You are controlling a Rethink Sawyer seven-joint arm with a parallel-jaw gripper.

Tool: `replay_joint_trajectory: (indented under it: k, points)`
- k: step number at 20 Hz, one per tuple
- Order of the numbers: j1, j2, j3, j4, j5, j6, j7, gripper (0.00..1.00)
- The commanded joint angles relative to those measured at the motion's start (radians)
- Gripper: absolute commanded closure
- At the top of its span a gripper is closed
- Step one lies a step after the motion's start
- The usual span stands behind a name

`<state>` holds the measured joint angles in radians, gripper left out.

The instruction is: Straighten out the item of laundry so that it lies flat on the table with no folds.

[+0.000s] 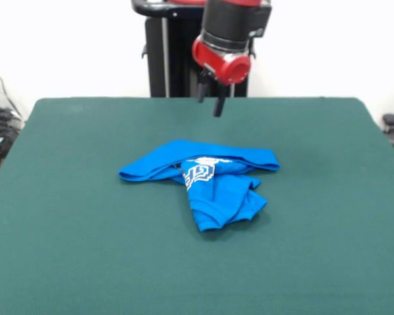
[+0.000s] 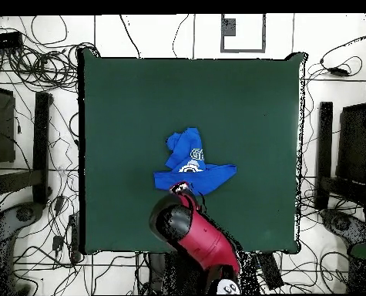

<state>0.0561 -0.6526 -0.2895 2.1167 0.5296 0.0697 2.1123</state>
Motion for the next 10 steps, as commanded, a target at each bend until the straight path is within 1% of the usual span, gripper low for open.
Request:
replay_joint_trajectory:
  k: [1, 5, 10]
  points:
    - [0.003, 0.076, 0.133, -0.02, 0.053, -0.061, 0.259, 0.0]
    - [-0.015, 0.074, 0.158, -0.015, 0.046, -0.084, 0.26, 0.0]
    - [0.006, 0.065, 0.136, -0.029, 0.069, -0.038, 0.262, 0.0]
